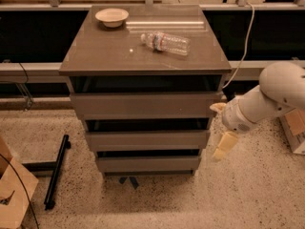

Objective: Open bottom drawer

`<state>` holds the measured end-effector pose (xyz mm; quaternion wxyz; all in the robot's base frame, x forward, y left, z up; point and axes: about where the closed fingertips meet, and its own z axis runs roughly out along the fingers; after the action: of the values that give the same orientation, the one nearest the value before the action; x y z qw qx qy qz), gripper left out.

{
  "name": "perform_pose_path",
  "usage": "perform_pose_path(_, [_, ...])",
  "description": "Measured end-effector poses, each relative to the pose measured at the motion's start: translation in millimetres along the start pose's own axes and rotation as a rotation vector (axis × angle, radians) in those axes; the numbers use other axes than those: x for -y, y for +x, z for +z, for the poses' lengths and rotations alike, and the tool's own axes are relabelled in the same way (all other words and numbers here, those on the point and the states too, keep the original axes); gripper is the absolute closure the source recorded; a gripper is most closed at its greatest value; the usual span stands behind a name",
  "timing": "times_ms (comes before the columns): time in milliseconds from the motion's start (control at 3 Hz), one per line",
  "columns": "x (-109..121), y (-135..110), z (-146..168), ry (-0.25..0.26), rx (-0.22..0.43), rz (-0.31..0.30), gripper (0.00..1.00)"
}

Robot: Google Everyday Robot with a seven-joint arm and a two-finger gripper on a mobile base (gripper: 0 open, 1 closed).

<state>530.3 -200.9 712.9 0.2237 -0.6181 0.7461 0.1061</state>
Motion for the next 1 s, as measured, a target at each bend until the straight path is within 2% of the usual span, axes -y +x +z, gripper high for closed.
perform_pose_path(333, [-4, 10, 51, -0.011, 0.028, 0.011, 0.0])
perform_pose_path(667, [10, 26, 118, 0.034, 0.148, 0.124, 0.0])
perform_pose_path(1000, [11, 29, 124, 0.035, 0.149, 0.129, 0.0])
